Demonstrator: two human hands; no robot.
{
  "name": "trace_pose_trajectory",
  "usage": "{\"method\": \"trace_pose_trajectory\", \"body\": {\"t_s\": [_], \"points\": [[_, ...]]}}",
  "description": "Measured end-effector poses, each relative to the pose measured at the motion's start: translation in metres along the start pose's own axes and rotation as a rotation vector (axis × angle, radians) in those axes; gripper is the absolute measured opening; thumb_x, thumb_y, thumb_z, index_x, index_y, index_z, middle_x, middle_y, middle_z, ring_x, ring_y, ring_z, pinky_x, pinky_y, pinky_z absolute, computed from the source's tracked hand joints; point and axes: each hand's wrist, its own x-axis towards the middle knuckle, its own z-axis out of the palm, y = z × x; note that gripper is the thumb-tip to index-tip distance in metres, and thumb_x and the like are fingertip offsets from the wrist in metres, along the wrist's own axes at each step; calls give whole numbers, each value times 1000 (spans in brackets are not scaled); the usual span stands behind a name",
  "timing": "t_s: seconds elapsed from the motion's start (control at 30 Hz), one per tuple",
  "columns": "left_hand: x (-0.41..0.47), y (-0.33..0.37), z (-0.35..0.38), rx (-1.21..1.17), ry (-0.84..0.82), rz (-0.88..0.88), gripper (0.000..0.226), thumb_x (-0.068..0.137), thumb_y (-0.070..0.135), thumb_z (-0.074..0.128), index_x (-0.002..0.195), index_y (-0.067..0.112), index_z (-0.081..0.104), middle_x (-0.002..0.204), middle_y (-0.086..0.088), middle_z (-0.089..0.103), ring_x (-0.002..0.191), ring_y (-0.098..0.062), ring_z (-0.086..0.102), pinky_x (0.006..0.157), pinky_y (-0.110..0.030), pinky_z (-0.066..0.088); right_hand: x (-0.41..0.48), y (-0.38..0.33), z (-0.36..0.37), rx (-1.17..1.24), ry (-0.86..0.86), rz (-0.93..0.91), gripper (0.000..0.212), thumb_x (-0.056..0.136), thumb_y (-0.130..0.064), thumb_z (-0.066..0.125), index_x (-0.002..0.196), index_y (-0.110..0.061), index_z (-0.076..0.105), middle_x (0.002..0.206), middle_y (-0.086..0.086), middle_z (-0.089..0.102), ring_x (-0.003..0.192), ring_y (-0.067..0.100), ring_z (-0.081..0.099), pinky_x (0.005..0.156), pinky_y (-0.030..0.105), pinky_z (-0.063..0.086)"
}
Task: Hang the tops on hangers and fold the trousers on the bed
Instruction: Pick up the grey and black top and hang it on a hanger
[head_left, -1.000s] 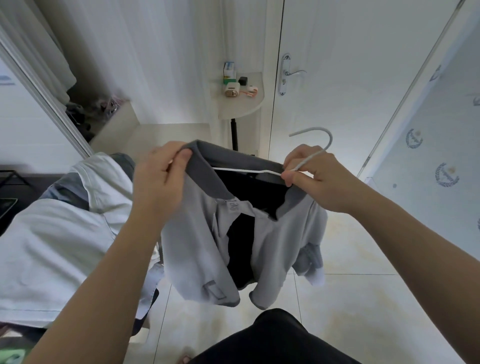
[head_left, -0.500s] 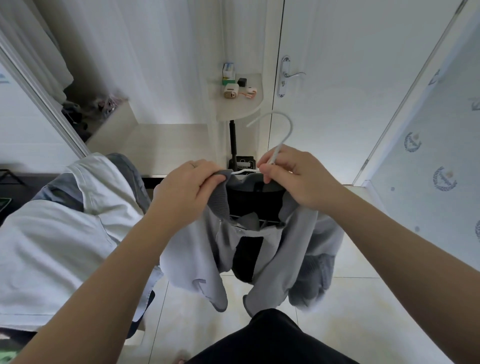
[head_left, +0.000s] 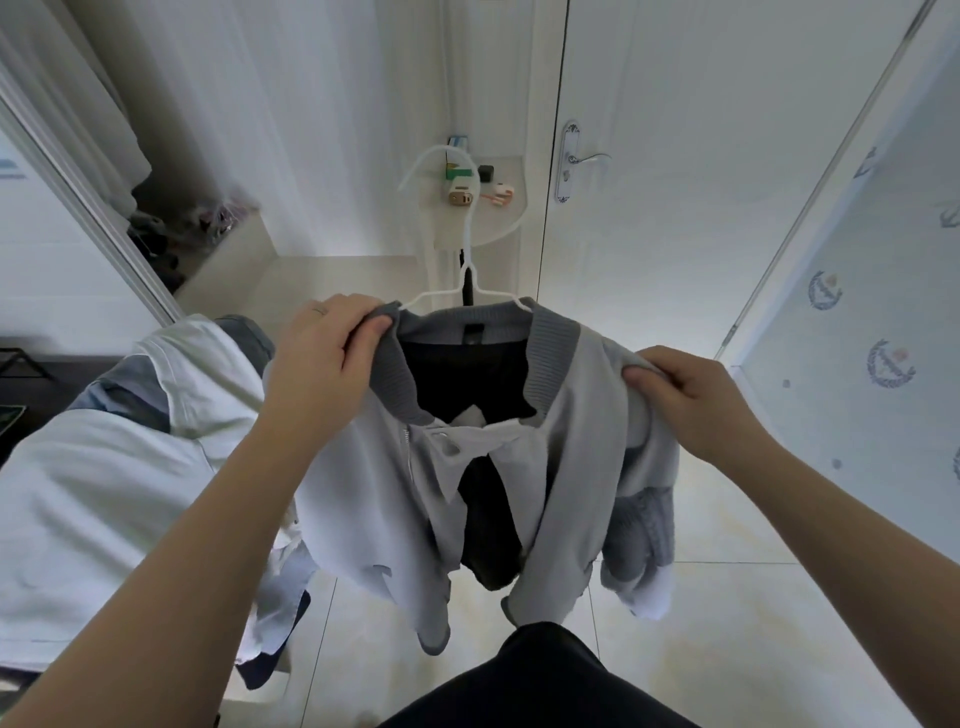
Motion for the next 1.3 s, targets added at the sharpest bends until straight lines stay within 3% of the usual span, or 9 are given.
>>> {"method": "trace_pose_trajectory", "body": {"t_s": [0.13,0.23,0.37,0.53,0.63,0.83,1.1,1.23,1.3], "points": [[2,-4,0,-27,-20,5,26,101,29,45,109,15,66,100,4,66,97,-25,56,83,-39,45,3,-9,-4,57,-85,35,23,96,-19,64,73,-19,63,62,-14,54,58,-1,45,56,11,37],[8,-3,3,-23,-50,80,20,99,22,49,106,12,65,99,7,62,94,-26,53,84,-37,41,5,-21,-7,172,-263,80,26,93,-30,67,70,-22,61,66,-8,54,63,4,47,61,17,38],[19,-2,3,-55,-5,166,11,94,11,57,98,5,65,95,7,59,89,-19,51,86,-36,39,11,-34,-8,266,-422,123,37,89,-39,63,90,-2,63,88,23,59,80,19,56,76,36,45],[41,-13,5,-23,25,67,15,92,18,58,97,7,68,93,-7,64,90,-31,56,87,-51,45,25,-62,1,324,-483,53,17,89,-27,59,79,-13,62,76,1,58,71,13,54,68,26,43],[65,-24,6,2,23,-34,20,93,26,58,101,13,70,103,-7,66,100,-36,59,91,-54,45,42,-85,16,341,-439,18,17,83,-21,51,66,-23,54,65,-9,47,62,7,42,59,20,34],[130,-65,4,19,71,-153,18,97,26,62,111,19,71,117,-5,66,112,-31,58,98,-47,45,100,-122,62,302,-250,-48,17,83,-27,45,69,-17,44,65,-12,41,62,6,38,57,16,32],[199,-120,-21,-272,-24,-185,43,98,36,61,139,33,48,141,8,45,127,-14,48,106,-33,41,212,-177,123,316,-70,-88,21,84,-27,45,66,-17,39,67,-9,41,63,6,39,58,17,34],[229,-143,-49,-347,-50,-131,31,99,38,59,129,34,54,129,14,53,117,-4,52,90,-18,41,272,-212,154,356,42,-50,22,83,-30,46,64,-21,40,70,-5,39,72,13,39,74,34,32],[242,-156,-65,-379,-30,-98,21,98,36,61,118,31,61,112,14,62,103,-1,58,83,-21,46,304,-232,171,356,95,-23,20,82,-34,46,65,-23,44,69,-7,41,75,15,41,80,38,32]]}}
